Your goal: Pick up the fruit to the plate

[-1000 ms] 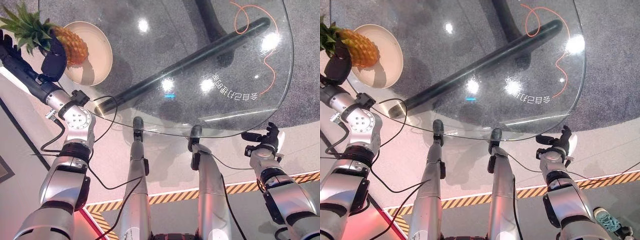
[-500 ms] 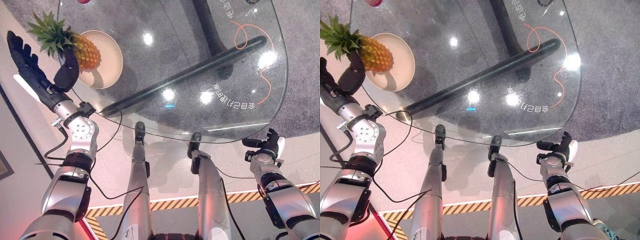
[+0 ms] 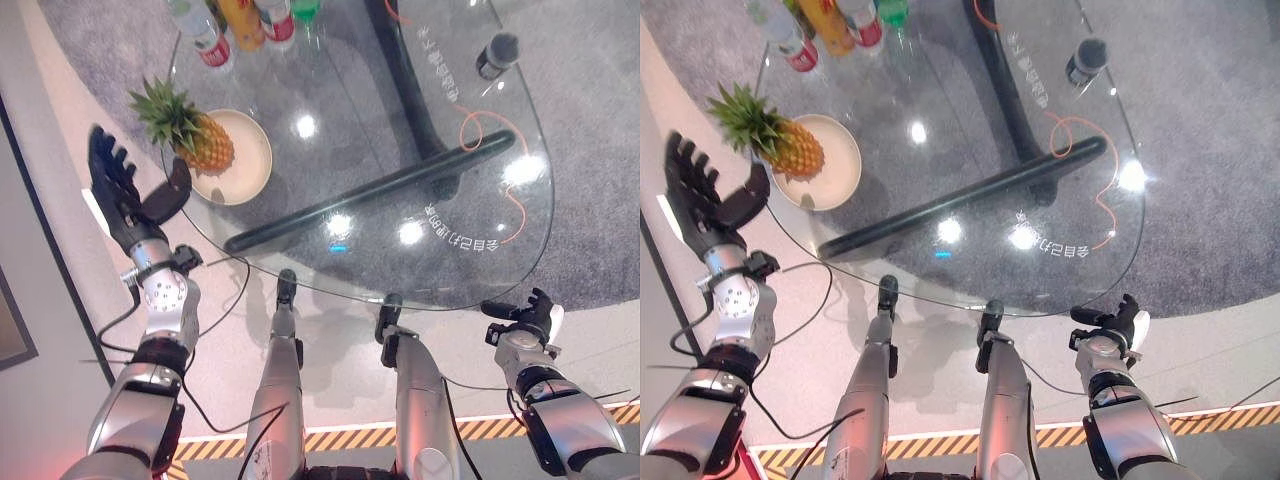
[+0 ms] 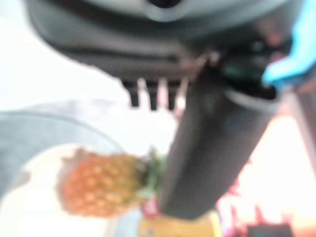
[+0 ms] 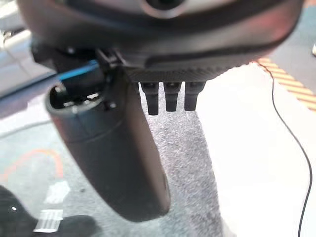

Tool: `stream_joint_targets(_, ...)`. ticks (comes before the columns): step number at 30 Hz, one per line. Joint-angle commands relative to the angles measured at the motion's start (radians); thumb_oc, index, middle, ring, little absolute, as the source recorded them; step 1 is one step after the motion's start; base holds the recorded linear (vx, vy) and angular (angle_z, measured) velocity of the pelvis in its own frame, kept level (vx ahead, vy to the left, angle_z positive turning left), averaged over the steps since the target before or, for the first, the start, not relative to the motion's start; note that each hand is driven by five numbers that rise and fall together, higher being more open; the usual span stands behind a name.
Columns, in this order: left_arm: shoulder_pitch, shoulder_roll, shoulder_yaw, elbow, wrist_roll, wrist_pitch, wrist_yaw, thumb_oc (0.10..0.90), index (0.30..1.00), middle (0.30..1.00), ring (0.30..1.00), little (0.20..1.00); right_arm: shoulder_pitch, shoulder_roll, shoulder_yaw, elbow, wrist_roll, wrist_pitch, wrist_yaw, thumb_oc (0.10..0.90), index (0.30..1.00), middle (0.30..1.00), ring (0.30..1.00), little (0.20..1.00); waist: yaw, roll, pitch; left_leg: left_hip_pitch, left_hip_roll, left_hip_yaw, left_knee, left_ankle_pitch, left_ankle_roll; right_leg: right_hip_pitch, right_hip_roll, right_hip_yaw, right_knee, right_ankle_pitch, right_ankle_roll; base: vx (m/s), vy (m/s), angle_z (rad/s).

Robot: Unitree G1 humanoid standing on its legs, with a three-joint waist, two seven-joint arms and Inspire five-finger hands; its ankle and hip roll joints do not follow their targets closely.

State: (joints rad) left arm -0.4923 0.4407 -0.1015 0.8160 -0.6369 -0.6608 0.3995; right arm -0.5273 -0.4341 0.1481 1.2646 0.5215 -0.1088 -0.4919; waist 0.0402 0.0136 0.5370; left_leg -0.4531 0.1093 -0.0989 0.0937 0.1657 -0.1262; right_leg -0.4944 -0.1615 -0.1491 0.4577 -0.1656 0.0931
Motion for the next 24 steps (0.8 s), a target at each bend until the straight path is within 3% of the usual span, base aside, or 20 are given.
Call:
stream_joint_targets(1,-0.005,0.034,0.092,-0.015,0.021,-0.051,0.005,0.800,0.900,0.900,0.900,0.900,0.100,-0.032,-0.044,0.020,-0.005,0.003,0.014,0.800,0.900,0.900,0.900,0.900,0.019,-0.061,-0.106,0.072,-0.095,0.059,0.016,-0.129,0.041,0.135,0.027,0.062,-0.301,0.177,0.037,0.20,0.061,-0.04)
stream_joint_targets(5,0.098,0.020,0.108,-0.030,0.045,-0.016,-0.037,0.800,0.900,0.900,0.900,0.900,0.235,-0.043,-0.086,0.029,-0.042,0.000,0.080,0.800,0.900,0.900,0.900,0.900,0.016,-0.044,-0.192,0.190,-0.088,0.077,-0.076,-0.120,0.040,0.259,0.011,0.057,-0.387,0.195,0.052,0.22,0.076,0.04)
stream_joint_targets(7,0.140,0.011,0.115,-0.025,0.032,0.055,-0.063,0.800,0.900,0.900,0.900,0.900,0.287,-0.041,-0.106,0.030,-0.068,0.008,0.118,0.800,0.900,0.900,0.900,0.900,0.012,-0.038,-0.233,0.243,-0.086,0.083,-0.108,-0.115,0.038,0.312,0.007,0.049,-0.420,0.205,0.058,0.25,0.072,0.05)
stream_joint_targets(9,0.180,0.006,0.125,0.027,0.014,0.129,-0.158,0.800,0.900,0.900,0.900,0.900,0.331,-0.033,-0.117,0.035,-0.091,0.033,0.177,0.800,0.900,0.900,0.900,0.900,0.006,-0.039,-0.277,0.293,-0.081,0.095,-0.134,-0.110,0.037,0.359,0.006,0.043,-0.446,0.215,0.063,0.24,0.042,0.01)
stream_joint_targets(13,0.225,-0.001,0.134,0.121,0.009,0.230,-0.251,0.800,0.900,0.900,0.900,0.900,0.378,-0.022,-0.121,0.048,-0.138,0.070,0.259,0.800,0.900,0.900,0.900,0.900,-0.006,-0.039,-0.330,0.350,-0.072,0.113,-0.161,-0.107,0.034,0.410,0.006,0.037,-0.470,0.225,0.067,0.21,0.034,-0.03)
stream_joint_targets(18,0.296,-0.005,0.131,0.339,0.132,0.407,-0.391,0.800,0.900,0.900,0.900,0.900,0.441,-0.004,-0.119,0.110,-0.244,0.138,0.382,0.800,0.900,0.900,0.900,0.900,-0.028,-0.026,-0.433,0.441,-0.057,0.143,-0.181,-0.124,0.032,0.493,0.007,0.033,-0.494,0.220,0.067,0.23,0.054,0.00)
stream_joint_targets(21,0.321,-0.011,0.123,0.412,0.193,0.457,-0.444,0.800,0.900,0.900,0.900,0.900,0.450,0.007,-0.105,0.121,-0.289,0.151,0.413,0.800,0.900,0.900,0.900,0.900,-0.033,-0.023,-0.452,0.469,-0.052,0.151,-0.181,-0.133,0.031,0.516,0.006,0.033,-0.496,0.214,0.067,0.12,0.023,-0.03)
stream_joint_targets(22,0.336,-0.017,0.115,0.453,0.233,0.527,-0.478,0.800,0.900,0.900,0.900,0.900,0.454,0.015,-0.095,0.125,-0.315,0.157,0.440,0.800,0.900,0.900,0.900,0.900,-0.037,-0.021,-0.462,0.485,-0.049,0.156,-0.181,-0.140,0.031,0.531,0.004,0.032,-0.500,0.212,0.068,0.10,0.011,-0.04)
stream_joint_targets(23,0.336,-0.017,0.115,0.453,0.233,0.527,-0.478,0.800,0.900,0.900,0.900,0.900,0.454,0.014,-0.095,0.125,-0.315,0.157,0.440,0.800,0.900,0.900,0.900,0.900,-0.037,-0.021,-0.461,0.487,-0.049,0.156,-0.181,-0.141,0.031,0.533,0.004,0.032,-0.501,0.212,0.068,0.08,0.006,-0.04)
stream_joint_targets(24,0.348,-0.026,0.099,0.487,0.270,0.574,-0.514,0.800,0.900,0.900,0.900,0.900,0.452,0.023,-0.082,0.129,-0.330,0.164,0.451,0.800,0.900,0.900,0.900,0.900,-0.040,-0.019,-0.469,0.497,-0.049,0.157,-0.181,-0.147,0.033,0.544,0.005,0.032,-0.507,0.211,0.067,0.05,-0.001,-0.04)
